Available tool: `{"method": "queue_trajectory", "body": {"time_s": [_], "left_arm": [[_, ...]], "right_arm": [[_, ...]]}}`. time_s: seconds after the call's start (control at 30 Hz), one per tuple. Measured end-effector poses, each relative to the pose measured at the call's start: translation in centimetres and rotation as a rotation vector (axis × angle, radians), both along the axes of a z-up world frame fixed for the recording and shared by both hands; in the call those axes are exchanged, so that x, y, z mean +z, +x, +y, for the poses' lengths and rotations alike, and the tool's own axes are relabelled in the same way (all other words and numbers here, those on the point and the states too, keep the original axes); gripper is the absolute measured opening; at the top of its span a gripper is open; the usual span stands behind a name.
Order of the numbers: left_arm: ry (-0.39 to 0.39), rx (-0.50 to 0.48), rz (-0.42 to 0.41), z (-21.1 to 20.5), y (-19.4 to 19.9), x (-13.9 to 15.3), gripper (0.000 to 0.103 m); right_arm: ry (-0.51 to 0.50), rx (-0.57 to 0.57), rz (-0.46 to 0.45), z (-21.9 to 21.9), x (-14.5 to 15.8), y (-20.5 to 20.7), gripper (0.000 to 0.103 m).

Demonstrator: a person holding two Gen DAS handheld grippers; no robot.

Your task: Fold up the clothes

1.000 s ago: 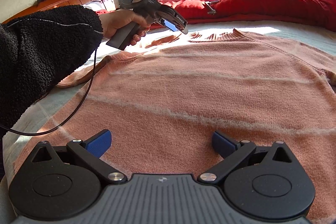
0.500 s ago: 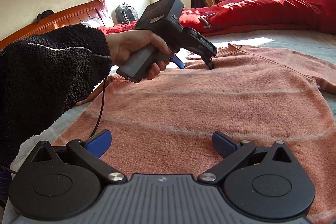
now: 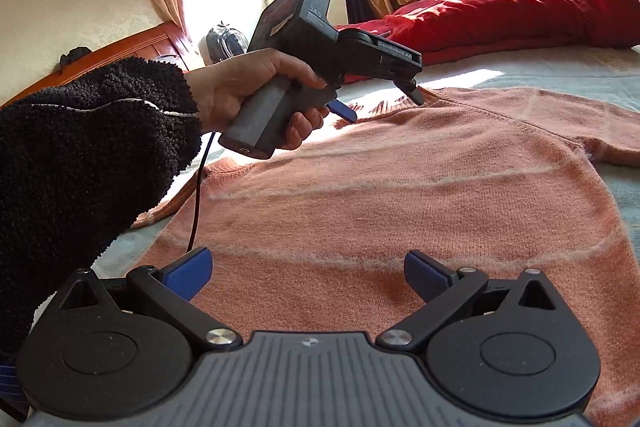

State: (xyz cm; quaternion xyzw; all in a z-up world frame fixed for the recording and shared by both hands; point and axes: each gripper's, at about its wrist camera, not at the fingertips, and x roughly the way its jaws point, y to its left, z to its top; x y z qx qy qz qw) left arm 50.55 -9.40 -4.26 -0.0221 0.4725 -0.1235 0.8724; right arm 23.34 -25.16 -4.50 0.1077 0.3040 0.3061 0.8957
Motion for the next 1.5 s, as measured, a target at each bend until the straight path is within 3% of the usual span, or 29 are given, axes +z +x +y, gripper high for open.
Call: {"method": "queue_trajectory", "body": {"time_s": [0.1, 0.27, 0.4, 0.53, 0.67, 0.73, 0.8, 1.07, 1.2, 1.33, 1.5], "left_arm": [[0.045, 0.012, 0.028, -1.6, 1.3, -2.1, 0.096], [0.081, 0.045, -0.016, -2.7, 3.5, -3.1, 0.103], [0.089, 0.046, -0.016, -2.8, 3.7, -2.5, 0.102], [0.085, 0.016, -0.002, -2.2, 1.2, -0.7, 0.101], [0.049, -0.112, -0.013, -3.3, -2.3, 1.9, 0.101], [0.085, -0.171, -0.033, -4.6, -3.7, 2.5, 0.101], [0.132, -0.211, -0.035, -6.1, -4.3, 2.1, 0.101], [0.147, -0.271, 0.032, -10.5, -3.9, -1.5, 0.101], [0.085, -0.364, 0.039, -11.8, -5.1, 0.0, 0.101], [0.094, -0.359, 0.011, -11.1, -6.9, 2.2, 0.101], [-0.026, -0.357, 0.027, -9.4, -8.7, 5.2, 0.101]], "right_arm": [[-0.014, 0.002, 0.010, 0.2, -0.3, 0.2, 0.103], [-0.023, -0.002, 0.013, 0.1, -0.5, 0.4, 0.103], [-0.029, -0.016, 0.034, -0.2, -1.0, 0.8, 0.103], [-0.024, -0.033, 0.033, -0.4, -0.9, 0.8, 0.103], [-0.014, -0.022, 0.021, -0.2, -0.6, 0.4, 0.103], [-0.013, -0.010, 0.018, 0.2, -0.5, 0.1, 0.103], [-0.012, 0.003, 0.017, 0.5, -0.5, -0.1, 0.103], [-0.010, 0.008, -0.010, 0.4, 0.2, -0.4, 0.103], [0.001, -0.003, 0.006, 0.0, 0.0, -0.1, 0.103], [0.015, 0.000, 0.015, -0.2, 0.1, -0.3, 0.103], [0.023, 0.040, 0.039, 0.3, 0.2, -0.5, 0.103]]}}
